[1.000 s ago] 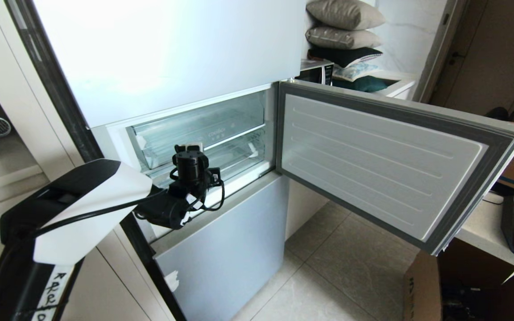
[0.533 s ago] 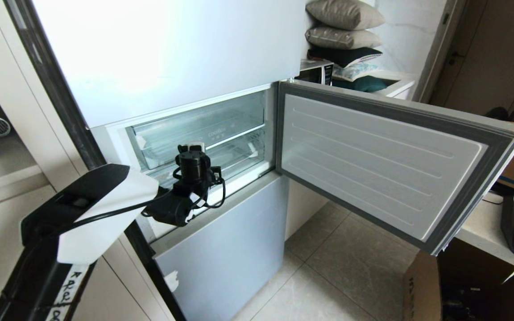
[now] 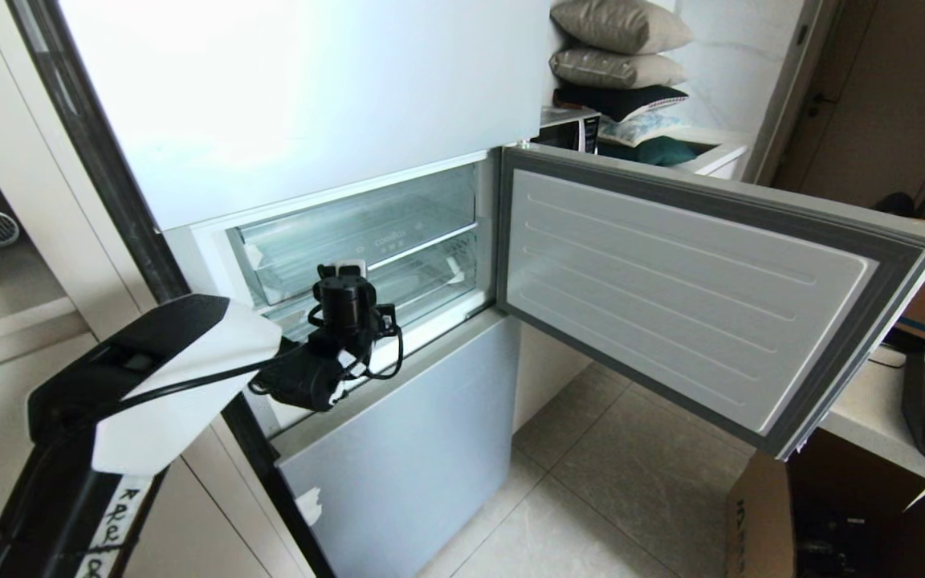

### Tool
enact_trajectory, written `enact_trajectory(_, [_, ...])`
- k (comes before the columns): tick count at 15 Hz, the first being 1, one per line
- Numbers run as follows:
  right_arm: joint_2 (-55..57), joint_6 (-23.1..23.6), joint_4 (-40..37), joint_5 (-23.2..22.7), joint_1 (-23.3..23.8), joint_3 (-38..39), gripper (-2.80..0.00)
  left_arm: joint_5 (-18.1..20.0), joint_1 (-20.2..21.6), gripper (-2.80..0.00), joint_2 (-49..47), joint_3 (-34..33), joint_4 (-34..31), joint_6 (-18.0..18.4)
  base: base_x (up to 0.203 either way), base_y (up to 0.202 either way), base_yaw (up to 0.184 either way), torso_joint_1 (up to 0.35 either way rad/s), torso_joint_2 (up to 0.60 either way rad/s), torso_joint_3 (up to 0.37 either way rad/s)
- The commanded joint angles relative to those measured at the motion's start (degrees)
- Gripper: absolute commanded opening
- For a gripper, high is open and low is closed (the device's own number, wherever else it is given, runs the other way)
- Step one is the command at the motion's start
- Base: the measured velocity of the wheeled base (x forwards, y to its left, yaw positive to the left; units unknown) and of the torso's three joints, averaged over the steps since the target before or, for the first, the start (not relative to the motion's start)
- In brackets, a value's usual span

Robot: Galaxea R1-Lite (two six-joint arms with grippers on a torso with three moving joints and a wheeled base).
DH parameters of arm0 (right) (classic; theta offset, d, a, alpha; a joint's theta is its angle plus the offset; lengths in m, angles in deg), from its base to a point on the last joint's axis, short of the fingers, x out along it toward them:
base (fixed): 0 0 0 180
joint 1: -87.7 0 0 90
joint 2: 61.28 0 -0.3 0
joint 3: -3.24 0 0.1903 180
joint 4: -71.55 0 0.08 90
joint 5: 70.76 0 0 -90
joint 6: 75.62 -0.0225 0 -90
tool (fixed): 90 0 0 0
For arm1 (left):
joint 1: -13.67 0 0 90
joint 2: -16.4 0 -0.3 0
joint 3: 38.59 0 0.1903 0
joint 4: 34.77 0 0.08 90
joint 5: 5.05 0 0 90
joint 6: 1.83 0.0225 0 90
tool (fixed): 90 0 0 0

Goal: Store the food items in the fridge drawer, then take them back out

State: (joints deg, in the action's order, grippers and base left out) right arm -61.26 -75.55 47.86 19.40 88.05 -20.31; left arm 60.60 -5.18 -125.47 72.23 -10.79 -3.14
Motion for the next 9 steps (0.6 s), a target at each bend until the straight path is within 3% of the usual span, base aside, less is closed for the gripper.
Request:
enact_trajectory(1, [-0.02,0.01,-0.02,-0.02,0.00,0.01,-2.80,0.37,-0.63,-2.80,7.70,-9.40,0.61,-0.07,0.000,0.000,0.000,0.000,0.00,0.000])
enact_trajectory(4, [-0.02,0.01,-0.02,0.02,0.00,0.01,-2.80,3.91,-1.94,-2.80,22.71,-26.35,1.78,-0.09,0.000,0.000,0.000,0.000,0.00,0.000])
enact_trajectory(9, [-0.02,0.10,-0.02,0.02,0.00,0.01,-2.80,11.72,-3.48,-2.80,58.79,-50.08,1.85,1.87,0.000,0.000,0.000,0.000,0.00,0.000])
